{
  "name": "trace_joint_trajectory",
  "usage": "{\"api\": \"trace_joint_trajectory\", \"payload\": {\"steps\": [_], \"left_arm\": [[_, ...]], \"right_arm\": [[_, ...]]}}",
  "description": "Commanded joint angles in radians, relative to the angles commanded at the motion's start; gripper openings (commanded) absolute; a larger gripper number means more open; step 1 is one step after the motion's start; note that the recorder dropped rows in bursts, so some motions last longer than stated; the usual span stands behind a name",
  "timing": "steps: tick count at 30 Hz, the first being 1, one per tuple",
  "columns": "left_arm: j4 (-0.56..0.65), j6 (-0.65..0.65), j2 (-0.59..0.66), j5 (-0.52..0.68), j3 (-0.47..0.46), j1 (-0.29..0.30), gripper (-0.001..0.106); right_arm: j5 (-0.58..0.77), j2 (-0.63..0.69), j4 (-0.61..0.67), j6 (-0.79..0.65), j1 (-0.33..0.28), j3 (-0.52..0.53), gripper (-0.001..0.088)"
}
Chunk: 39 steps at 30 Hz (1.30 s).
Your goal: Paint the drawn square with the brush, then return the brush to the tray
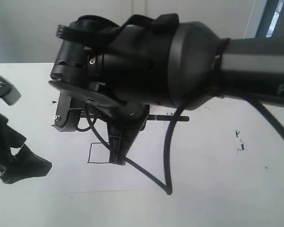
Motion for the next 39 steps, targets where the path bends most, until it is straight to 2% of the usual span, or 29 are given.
{"api": "trace_joint_trajectory", "payload": {"steps": [2, 4, 8, 13, 17, 27, 32, 39], "left_arm": [[0.222, -0.193, 0.070, -0.006, -0.036, -0.045, 0.104], [0.347, -0.300, 0.119, -0.015, -0.066, -0.081, 0.104], [0.451, -0.379, 0.215, -0.028, -0.157, -0.144, 0.104], [0.469, -0.393, 0.303, -0.019, -0.215, -0.153, 0.104], [0.471, -0.390, 0.352, -0.016, -0.223, -0.164, 0.104], [0.528, -0.359, 0.364, -0.084, -0.229, -0.263, 0.104], [0.528, -0.348, 0.369, -0.102, -0.229, -0.273, 0.104], [0.528, -0.345, 0.456, -0.089, -0.229, -0.273, 0.104]], "right_arm": [[0.000, -0.013, 0.033, -0.024, -0.024, 0.000, 0.0000], [0.000, -0.016, 0.084, -0.037, -0.039, 0.000, 0.0000], [0.000, -0.016, 0.096, -0.054, -0.046, 0.004, 0.0000], [0.000, -0.016, 0.098, -0.071, -0.070, 0.052, 0.0000], [0.000, -0.016, 0.097, -0.074, -0.091, 0.083, 0.0000], [0.000, -0.016, 0.096, -0.077, -0.110, 0.115, 0.0000], [0.000, -0.016, 0.101, -0.073, -0.110, 0.118, 0.0000], [0.000, -0.016, 0.108, -0.070, -0.110, 0.118, 0.0000]]}}
